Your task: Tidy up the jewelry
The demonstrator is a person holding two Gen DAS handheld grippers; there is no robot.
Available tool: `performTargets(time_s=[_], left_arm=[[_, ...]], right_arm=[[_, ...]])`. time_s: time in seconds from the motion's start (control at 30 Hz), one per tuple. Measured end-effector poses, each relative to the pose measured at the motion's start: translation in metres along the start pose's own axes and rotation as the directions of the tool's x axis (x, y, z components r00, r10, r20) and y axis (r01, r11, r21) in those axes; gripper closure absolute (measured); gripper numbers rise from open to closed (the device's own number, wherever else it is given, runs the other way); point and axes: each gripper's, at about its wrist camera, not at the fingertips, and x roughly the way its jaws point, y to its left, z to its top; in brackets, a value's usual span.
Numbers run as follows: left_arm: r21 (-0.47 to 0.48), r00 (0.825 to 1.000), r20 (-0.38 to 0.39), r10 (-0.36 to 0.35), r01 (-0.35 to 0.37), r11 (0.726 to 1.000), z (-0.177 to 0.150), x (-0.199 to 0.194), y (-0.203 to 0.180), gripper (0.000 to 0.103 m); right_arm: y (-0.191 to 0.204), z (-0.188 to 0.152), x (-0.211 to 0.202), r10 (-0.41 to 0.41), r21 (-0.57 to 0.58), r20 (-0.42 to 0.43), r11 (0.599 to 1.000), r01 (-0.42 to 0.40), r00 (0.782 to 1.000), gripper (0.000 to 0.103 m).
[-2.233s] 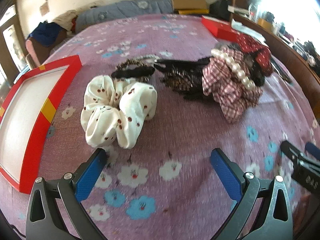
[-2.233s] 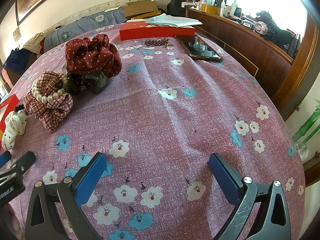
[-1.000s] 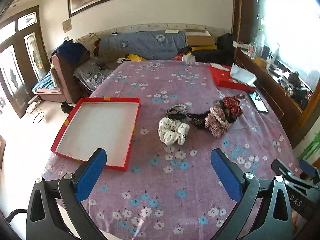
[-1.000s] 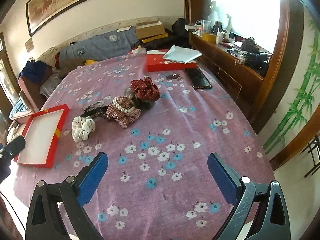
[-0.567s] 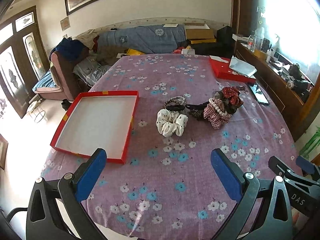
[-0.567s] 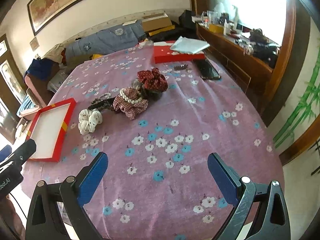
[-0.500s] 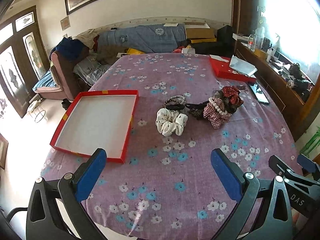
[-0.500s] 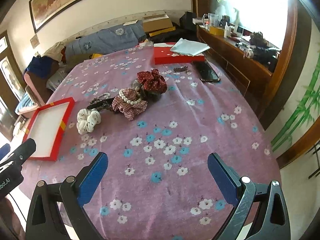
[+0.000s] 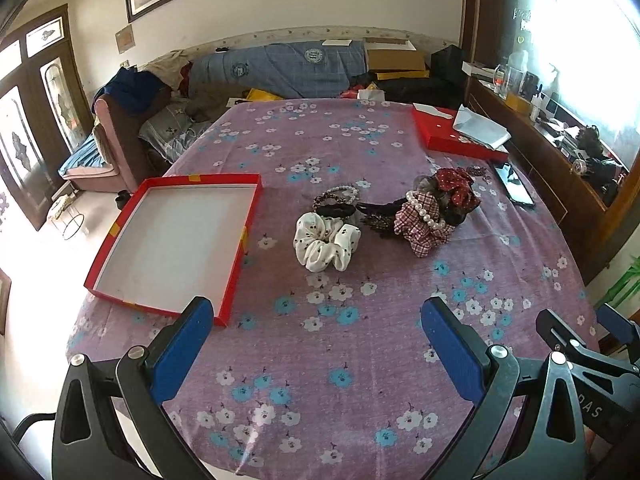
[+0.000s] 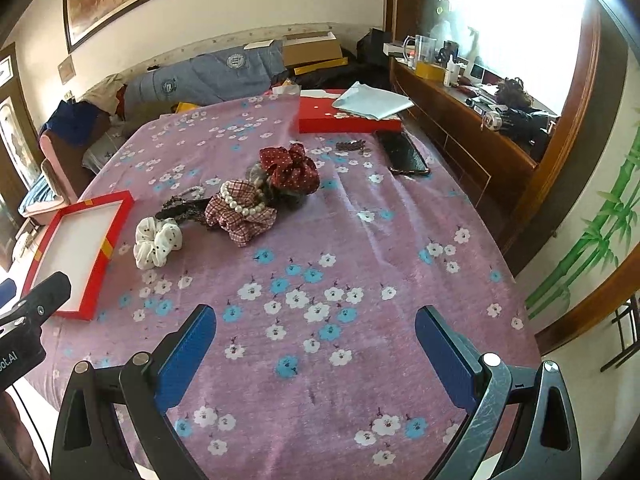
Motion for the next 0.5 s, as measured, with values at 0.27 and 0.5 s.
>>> performTargets(time_s=[0.27,0.5], left_arm=[[0.019,1.0,-0.02,-0.002,0.002,1.0,0.006,0.009,-0.008,0.0],[0.027,0.999,-0.041,-0.001,0.002,1.0,0.008,0.014,-0.009,0.0]], right_arm=[[-0.002,0.007,0.006,-0.012,-0.008,0.001,1.0,0.012,1.0,0.002],[0.0,0.009,0.012,-0.001,-0.017,-0.015,1.0,0.001,1.0,0.002]])
